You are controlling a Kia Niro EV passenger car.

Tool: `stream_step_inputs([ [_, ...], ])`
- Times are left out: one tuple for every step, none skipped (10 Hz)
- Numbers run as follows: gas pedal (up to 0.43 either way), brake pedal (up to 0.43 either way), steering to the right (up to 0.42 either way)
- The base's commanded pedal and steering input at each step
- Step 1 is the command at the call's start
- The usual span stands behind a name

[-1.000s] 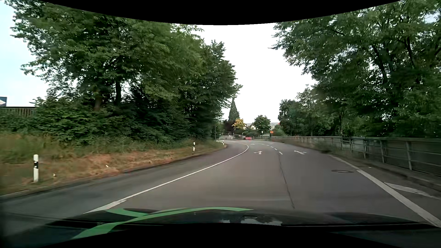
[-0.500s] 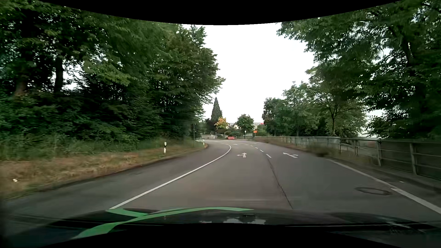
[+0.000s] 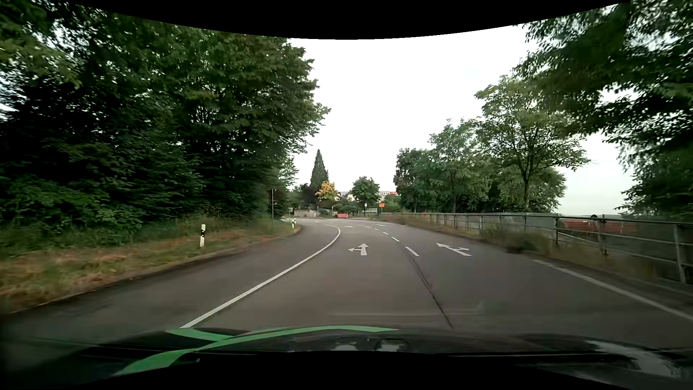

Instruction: Follow the waypoints while adhering to traffic rules and regulations

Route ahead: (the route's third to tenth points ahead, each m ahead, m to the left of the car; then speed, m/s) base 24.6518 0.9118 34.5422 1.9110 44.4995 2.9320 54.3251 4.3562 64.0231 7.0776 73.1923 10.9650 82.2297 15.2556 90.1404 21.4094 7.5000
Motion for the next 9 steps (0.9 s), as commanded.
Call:
stream_step_inputs([
  [0.260, 0.000, 0.021],
  [0.260, 0.000, 0.011],
  [0.260, 0.000, 0.006],
  [0.260, 0.000, 0.005],
  [0.260, 0.000, 0.004],
  [0.260, 0.000, 0.001],
  [0.260, 0.000, -0.003],
  [0.260, 0.000, -0.005],
  [0.260, 0.000, -0.005],
])
